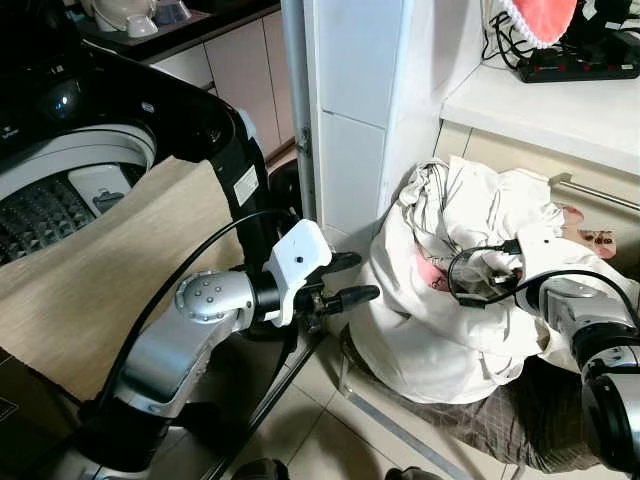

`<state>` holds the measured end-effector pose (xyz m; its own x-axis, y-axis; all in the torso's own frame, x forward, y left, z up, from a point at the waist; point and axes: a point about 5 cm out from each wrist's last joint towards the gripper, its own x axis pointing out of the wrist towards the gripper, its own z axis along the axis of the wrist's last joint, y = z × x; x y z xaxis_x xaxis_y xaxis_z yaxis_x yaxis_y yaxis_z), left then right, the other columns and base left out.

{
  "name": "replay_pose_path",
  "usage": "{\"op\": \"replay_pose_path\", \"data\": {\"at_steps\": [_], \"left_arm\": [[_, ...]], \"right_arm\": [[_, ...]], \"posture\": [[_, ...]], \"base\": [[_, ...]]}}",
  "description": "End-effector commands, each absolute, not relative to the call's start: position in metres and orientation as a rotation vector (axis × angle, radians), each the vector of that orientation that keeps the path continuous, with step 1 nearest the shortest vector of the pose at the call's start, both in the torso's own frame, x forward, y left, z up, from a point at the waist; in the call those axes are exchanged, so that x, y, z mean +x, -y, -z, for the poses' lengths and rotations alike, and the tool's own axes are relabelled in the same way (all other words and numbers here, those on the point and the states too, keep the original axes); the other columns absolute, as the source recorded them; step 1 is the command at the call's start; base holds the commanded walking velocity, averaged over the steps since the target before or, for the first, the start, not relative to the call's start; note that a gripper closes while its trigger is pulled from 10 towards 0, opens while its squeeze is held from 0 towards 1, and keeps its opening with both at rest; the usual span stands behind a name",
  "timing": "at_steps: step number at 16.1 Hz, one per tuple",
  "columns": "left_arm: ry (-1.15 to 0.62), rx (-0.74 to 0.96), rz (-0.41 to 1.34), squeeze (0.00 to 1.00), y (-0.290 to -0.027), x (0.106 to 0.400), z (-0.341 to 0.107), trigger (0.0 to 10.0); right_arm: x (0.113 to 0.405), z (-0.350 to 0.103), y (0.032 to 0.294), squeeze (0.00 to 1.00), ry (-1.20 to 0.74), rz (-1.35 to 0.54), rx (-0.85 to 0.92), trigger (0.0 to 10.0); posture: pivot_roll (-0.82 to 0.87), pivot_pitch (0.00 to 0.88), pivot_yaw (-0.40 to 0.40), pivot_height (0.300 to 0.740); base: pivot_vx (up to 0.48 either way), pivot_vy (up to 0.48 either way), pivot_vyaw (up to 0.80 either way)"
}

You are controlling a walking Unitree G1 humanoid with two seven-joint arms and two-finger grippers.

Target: Clothes washing

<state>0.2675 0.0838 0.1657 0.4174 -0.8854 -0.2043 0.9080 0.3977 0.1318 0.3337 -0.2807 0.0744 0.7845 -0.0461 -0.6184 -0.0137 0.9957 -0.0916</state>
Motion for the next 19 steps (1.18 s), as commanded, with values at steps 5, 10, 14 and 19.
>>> {"op": "replay_pose_path", "data": {"at_steps": [5, 10, 14, 19], "left_arm": [[0.007, 0.213, 1.005, 0.00, -0.081, 0.284, -0.179, 10.0], [0.040, 0.132, 0.938, 0.00, -0.077, 0.292, -0.182, 10.0], [0.123, 0.041, 0.920, 0.00, -0.066, 0.300, -0.198, 10.0], [0.207, -0.249, 1.050, 1.00, -0.043, 0.296, -0.223, 10.0]], "right_arm": [[0.342, -0.100, 0.284, 0.00, -0.413, -0.032, 0.387, 0.0], [0.347, -0.158, 0.269, 0.00, -0.206, -0.316, 0.526, 0.0], [0.316, -0.238, 0.224, 0.00, -0.068, -0.696, 0.407, 0.0], [0.293, -0.289, 0.203, 0.00, 0.044, -0.857, 0.401, 0.0]], "posture": [[-0.01, 0.013, 0.076, 0.740], [-0.06, 0.000, 0.084, 0.740], [-0.08, 0.000, 0.081, 0.740], [-0.10, 0.000, 0.071, 0.740]], "base": [[0.000, 0.000, 0.00], [0.000, 0.000, 0.00], [0.000, 0.000, 0.00], [0.000, 0.000, 0.00]]}}
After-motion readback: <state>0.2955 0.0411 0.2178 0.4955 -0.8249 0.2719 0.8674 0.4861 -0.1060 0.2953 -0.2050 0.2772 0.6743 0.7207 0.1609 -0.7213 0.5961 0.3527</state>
